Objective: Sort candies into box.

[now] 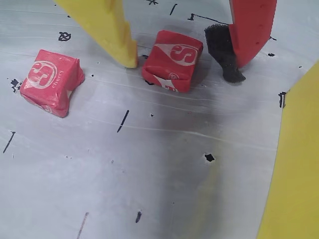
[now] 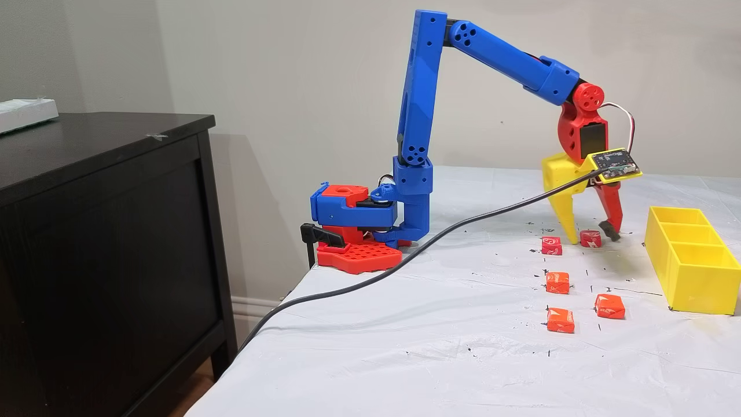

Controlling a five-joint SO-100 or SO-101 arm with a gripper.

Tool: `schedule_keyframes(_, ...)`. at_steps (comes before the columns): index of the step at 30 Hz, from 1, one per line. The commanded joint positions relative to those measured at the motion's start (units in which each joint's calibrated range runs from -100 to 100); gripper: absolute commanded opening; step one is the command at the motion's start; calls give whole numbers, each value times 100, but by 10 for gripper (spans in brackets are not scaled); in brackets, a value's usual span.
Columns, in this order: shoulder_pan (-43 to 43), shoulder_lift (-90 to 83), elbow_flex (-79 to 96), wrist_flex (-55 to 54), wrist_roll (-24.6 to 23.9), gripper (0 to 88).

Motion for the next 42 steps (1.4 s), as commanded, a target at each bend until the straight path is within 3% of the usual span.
schedule_keyframes(1,-61,78,-416,-4,-5,98)
schedule_keyframes(3,-43,2,-407,4,-10,39)
schedule_keyframes(10,20,-592,-307,233,-5,3)
schedule_keyframes(18,383,-2229,-243,618,103,2)
schedule_keyframes(23,691,-2695,-261,315,127,2)
schedule_keyframes(35,1379,-1542,-1317,-593,88,2)
schedule_keyframes(42,1488,-685,-2091,-389,83,2)
